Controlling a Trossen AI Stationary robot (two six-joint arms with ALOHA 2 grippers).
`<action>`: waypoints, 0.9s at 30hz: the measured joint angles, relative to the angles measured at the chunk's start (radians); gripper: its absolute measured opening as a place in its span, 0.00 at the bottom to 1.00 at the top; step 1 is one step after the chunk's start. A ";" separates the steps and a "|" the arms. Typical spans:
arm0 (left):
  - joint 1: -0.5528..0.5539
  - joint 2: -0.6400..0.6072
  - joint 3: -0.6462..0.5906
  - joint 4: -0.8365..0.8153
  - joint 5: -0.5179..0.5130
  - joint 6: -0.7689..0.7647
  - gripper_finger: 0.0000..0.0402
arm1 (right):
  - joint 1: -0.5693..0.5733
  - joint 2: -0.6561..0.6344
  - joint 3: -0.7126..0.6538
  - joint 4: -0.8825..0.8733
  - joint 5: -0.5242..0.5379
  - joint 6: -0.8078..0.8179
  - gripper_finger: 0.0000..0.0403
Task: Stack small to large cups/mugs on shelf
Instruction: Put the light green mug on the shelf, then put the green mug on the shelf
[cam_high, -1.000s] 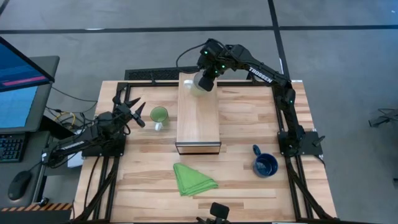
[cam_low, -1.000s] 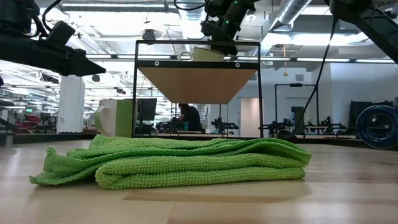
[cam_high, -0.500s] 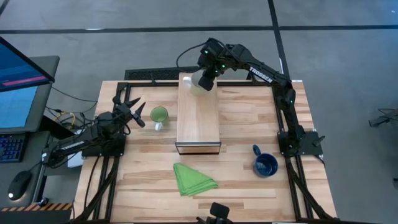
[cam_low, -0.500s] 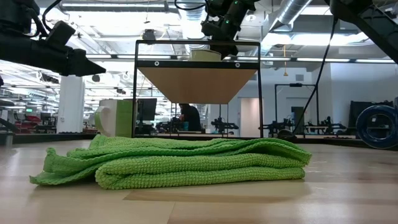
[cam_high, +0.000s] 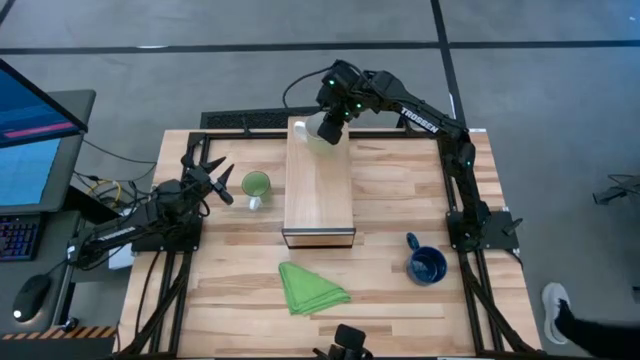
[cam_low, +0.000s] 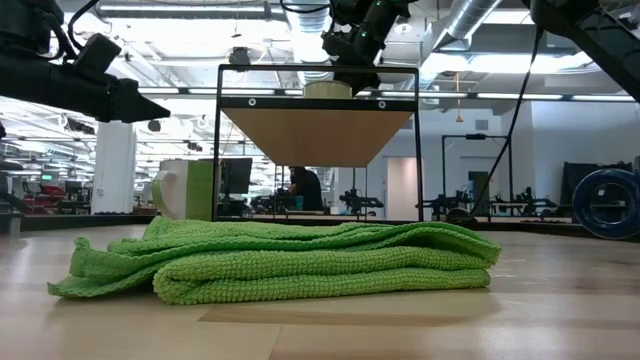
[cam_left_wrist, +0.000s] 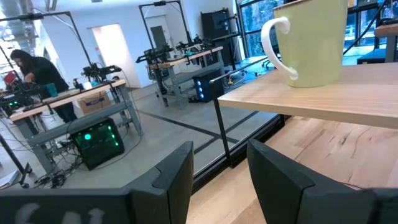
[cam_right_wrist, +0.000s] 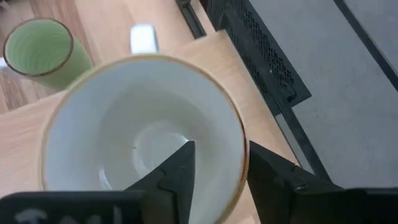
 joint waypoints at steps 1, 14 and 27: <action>0.000 0.000 0.000 0.000 0.000 0.000 0.36 | 0.000 0.000 0.000 0.003 0.000 -0.002 0.41; 0.000 0.000 0.000 0.000 0.000 0.000 0.36 | 0.001 0.000 0.000 0.032 -0.001 -0.028 0.49; 0.000 0.000 0.000 0.000 0.000 0.000 0.36 | 0.001 0.001 0.000 0.035 -0.001 -0.028 0.51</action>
